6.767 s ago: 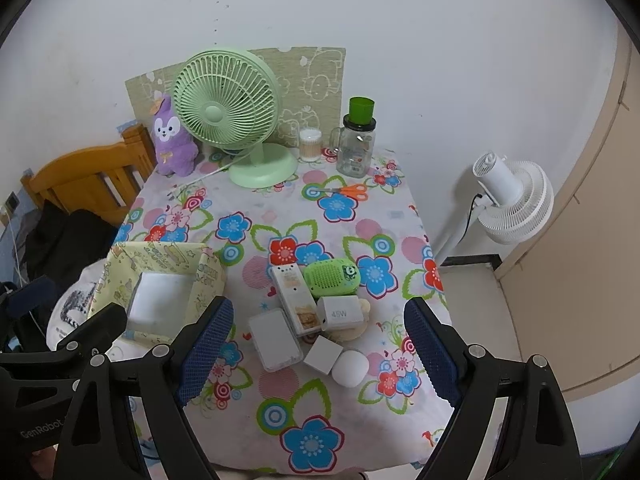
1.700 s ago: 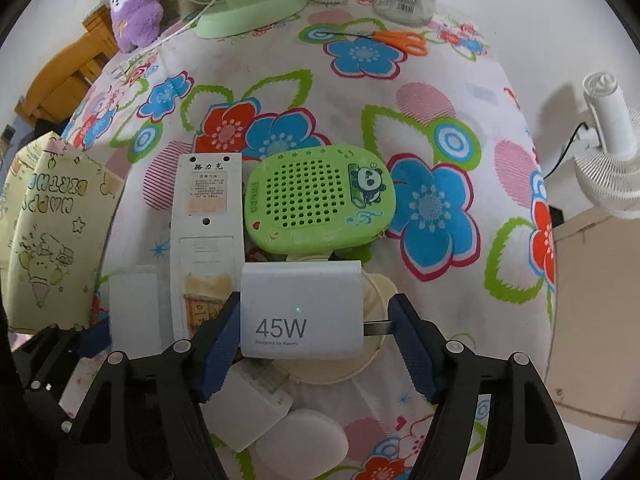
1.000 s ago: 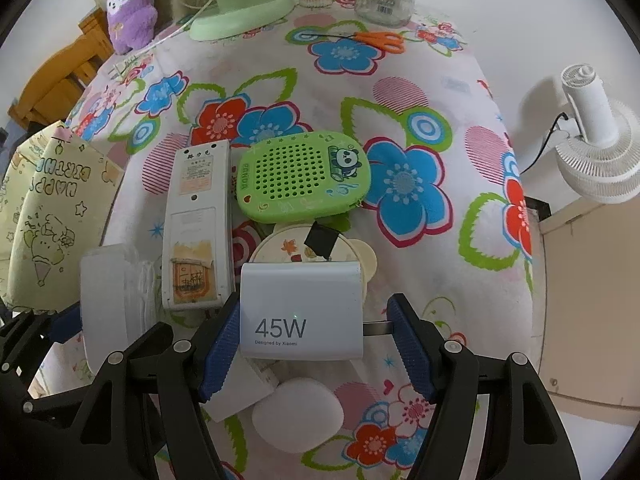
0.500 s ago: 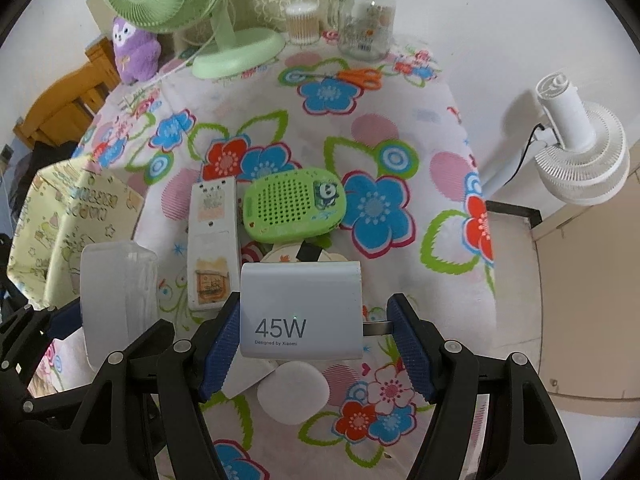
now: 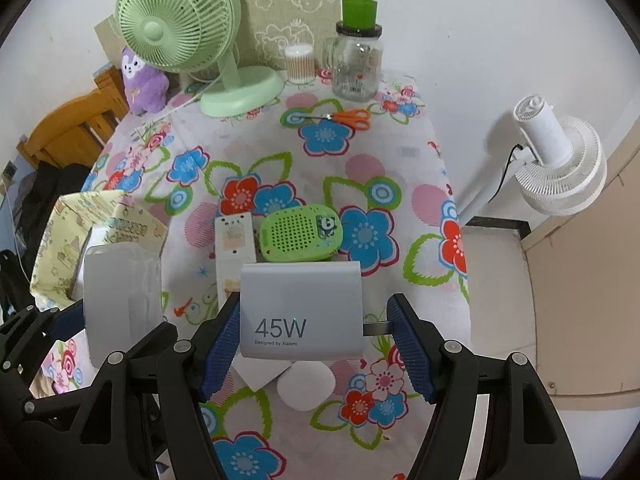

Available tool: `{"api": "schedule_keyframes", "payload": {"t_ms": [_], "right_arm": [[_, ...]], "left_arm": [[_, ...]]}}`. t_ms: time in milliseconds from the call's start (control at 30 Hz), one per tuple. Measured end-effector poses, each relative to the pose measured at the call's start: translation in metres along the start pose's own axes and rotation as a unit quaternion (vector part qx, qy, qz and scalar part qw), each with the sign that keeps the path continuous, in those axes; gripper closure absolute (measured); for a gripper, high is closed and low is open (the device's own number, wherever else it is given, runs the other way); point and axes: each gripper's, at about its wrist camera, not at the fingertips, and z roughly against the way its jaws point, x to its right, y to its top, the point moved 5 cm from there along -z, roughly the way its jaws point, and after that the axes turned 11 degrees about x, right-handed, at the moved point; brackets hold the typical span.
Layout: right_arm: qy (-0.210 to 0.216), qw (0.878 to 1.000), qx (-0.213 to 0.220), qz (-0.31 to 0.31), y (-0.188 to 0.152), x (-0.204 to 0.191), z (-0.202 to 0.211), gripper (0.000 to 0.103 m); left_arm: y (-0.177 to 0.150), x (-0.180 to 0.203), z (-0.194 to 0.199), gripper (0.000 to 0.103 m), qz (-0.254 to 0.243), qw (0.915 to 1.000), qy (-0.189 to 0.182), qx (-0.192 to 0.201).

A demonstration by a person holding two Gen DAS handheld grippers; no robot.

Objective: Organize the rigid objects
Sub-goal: 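Lift and carry the case with the left tool while the right tool carries the charger toward the yellow box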

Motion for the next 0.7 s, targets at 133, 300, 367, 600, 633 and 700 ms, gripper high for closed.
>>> {"api": "schedule_keyframes", "payload": {"t_ms": [133,300,367,600,633,700], "right_arm": [[-0.003,1.000,0.008,-0.006,0.004,-0.005,0.011,0.029],[-0.010,1.000,0.016,-0.010,0.009,-0.011,0.021,0.029],[-0.013,1.000,0.018,-0.010,0.010,-0.013,0.024,0.029],[-0.021,0.999,0.025,-0.013,0.015,-0.025,0.031,0.029],[-0.021,0.999,0.025,-0.014,0.015,-0.027,0.032,0.029],[-0.023,0.999,0.027,-0.015,0.016,-0.031,0.033,0.029]], "left_arm": [[0.005,-0.004,0.010,0.037,-0.008,0.9999,-0.003,0.008],[0.009,-0.009,0.019,0.037,-0.014,0.9997,-0.009,0.016],[0.011,-0.012,0.022,0.037,-0.018,0.9996,-0.011,0.019],[0.015,-0.022,0.027,0.037,-0.027,0.9991,-0.017,0.027],[0.015,-0.024,0.028,0.037,-0.029,0.9990,-0.018,0.028],[0.016,-0.026,0.029,0.037,-0.031,0.9989,-0.019,0.029]]}}
